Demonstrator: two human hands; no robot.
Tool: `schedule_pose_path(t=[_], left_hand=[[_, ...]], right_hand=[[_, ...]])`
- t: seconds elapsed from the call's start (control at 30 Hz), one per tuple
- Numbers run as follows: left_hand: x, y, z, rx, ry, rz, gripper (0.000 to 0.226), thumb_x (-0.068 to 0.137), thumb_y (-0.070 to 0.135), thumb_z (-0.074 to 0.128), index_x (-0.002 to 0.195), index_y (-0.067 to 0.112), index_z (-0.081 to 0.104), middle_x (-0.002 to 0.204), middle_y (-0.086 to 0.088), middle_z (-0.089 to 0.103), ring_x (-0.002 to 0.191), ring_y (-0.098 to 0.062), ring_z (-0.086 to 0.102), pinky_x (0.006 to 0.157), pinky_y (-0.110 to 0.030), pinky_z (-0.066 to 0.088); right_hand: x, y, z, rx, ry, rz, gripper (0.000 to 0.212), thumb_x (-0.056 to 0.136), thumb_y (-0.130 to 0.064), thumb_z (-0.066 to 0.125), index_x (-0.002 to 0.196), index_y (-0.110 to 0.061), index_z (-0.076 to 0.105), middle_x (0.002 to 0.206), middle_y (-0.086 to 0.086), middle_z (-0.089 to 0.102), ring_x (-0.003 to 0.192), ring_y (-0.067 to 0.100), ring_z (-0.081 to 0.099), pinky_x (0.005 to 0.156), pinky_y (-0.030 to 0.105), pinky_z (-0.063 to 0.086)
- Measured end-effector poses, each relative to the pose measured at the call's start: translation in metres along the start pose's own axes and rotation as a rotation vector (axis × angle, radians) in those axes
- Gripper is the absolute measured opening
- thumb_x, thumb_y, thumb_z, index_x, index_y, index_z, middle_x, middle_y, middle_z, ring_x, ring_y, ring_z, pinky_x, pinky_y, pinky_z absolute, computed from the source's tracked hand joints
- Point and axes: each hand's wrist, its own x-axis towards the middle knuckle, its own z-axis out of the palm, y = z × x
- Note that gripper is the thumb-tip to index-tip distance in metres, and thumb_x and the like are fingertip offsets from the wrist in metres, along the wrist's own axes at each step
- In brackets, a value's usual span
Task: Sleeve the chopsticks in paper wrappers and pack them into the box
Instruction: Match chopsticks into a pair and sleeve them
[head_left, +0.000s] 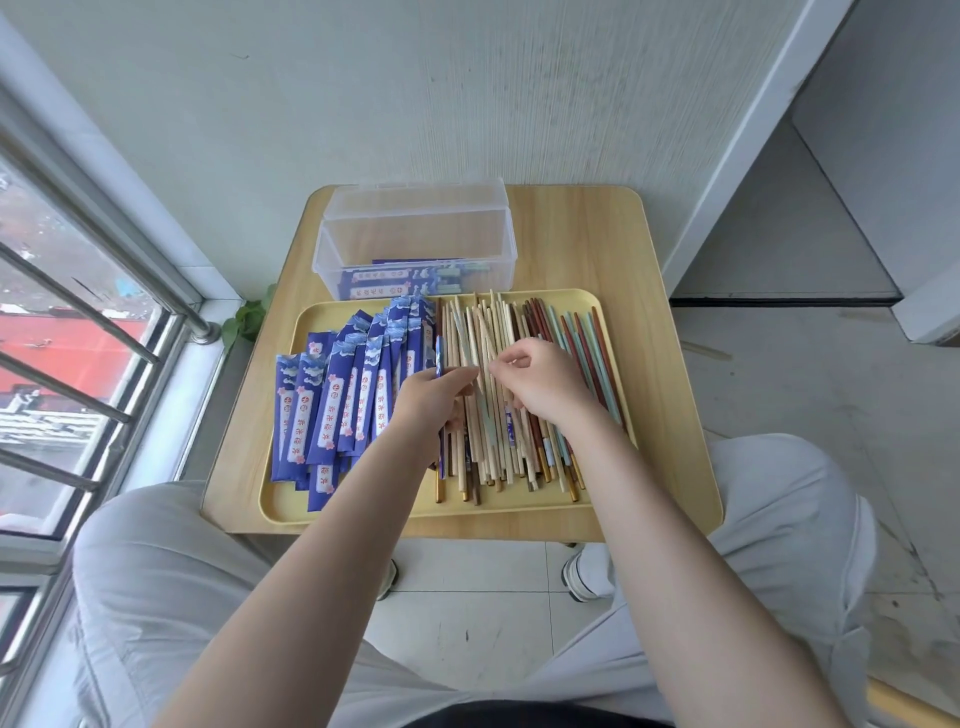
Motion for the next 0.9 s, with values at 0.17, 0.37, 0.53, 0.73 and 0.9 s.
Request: schedule_pose_path(t=[0.17,0.37,0.53,0.73,0.9], left_hand=[[-0.003,0.005,0.000,-0.127,0.000,0.028,0.016,0.094,0.017,0.068,0.086,0.006,0.062,0.068,-0.006,0.056,0.041,-0.013,0.041,0.049,-0.028,0.034],[-0.016,0.013,-0.004,0.008,-0.026,0.086,0.054,0.100,0.061,0.042,0.100,0.010,0.061,0.062,-0.002,0.055,0.039,-0.012,0.038,0.039,-0.024,0.031],[-0.020,0.003,-0.015,0.241,-0.091,0.269,0.042,0.103,0.050,0.044,0.104,0.010,0.058,0.064,-0.002,0.053,0.041,-0.010,0.037,0.041,-0.024,0.031],[-0.026,-0.009,-0.018,0.427,-0.082,0.473,0.027,0.096,0.045,0.061,0.099,0.018,0.066,0.072,-0.016,0.062,0.055,-0.023,0.049,0.052,-0.032,0.044],[-0.028,-0.011,-0.018,0.500,-0.067,0.580,0.013,0.096,0.037,0.064,0.103,0.025,0.067,0.077,-0.022,0.065,0.060,-0.028,0.053,0.056,-0.039,0.045]], right_hand=[[-0.006,-0.007,0.009,0.103,-0.214,-0.014,0.031,0.095,-0.032,0.064,0.118,-0.020,0.048,0.098,0.003,0.071,0.079,0.016,0.066,0.069,0.033,0.050],[-0.013,-0.013,0.003,0.467,0.186,-0.078,0.009,0.096,-0.007,0.058,0.100,-0.014,0.061,0.077,0.004,0.067,0.058,0.011,0.060,0.055,0.027,0.050],[-0.009,-0.015,-0.015,0.795,0.369,-0.101,0.007,0.096,-0.011,0.065,0.093,-0.009,0.070,0.072,0.001,0.070,0.059,0.014,0.062,0.054,0.027,0.050],[-0.007,-0.010,-0.024,0.808,0.501,-0.089,0.020,0.101,-0.020,0.059,0.089,-0.014,0.074,0.073,0.002,0.067,0.064,0.014,0.063,0.062,0.029,0.055],[-0.003,0.001,-0.026,0.788,0.554,-0.014,0.021,0.104,-0.016,0.052,0.092,-0.011,0.068,0.069,0.003,0.067,0.058,0.012,0.064,0.060,0.029,0.056]])
